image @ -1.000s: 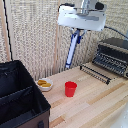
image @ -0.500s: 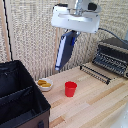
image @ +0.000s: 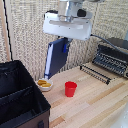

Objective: Please shift your gripper toward the book. Carefully hold the book with your gripper. Gently transport the book using your gripper to the caddy's front section. Safely let the book go into the caddy's front area.

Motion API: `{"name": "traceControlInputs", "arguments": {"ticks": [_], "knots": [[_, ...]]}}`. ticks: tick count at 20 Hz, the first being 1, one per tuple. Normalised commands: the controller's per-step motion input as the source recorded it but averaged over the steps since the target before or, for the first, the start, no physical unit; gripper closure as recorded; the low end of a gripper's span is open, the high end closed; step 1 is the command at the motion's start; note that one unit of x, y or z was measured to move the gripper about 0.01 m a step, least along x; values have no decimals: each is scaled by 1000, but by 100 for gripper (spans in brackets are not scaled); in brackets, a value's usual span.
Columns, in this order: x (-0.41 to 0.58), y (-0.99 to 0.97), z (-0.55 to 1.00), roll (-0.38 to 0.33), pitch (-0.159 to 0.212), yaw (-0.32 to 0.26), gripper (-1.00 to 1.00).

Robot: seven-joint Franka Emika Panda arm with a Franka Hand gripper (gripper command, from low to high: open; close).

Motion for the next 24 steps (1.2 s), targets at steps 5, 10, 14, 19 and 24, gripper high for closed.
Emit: {"name": "traceControlInputs", "arguments": {"ticks": [5, 10, 14, 19, 24], "knots": [[0, 815, 216, -15, 1, -109, 100], [0, 780, 299, -18, 1, -114, 100], [-5, 684, 480, -18, 0, -117, 100], [-67, 622, 582, -33, 4, -102, 100], [-114, 616, 541, -29, 25, -86, 100]]}}
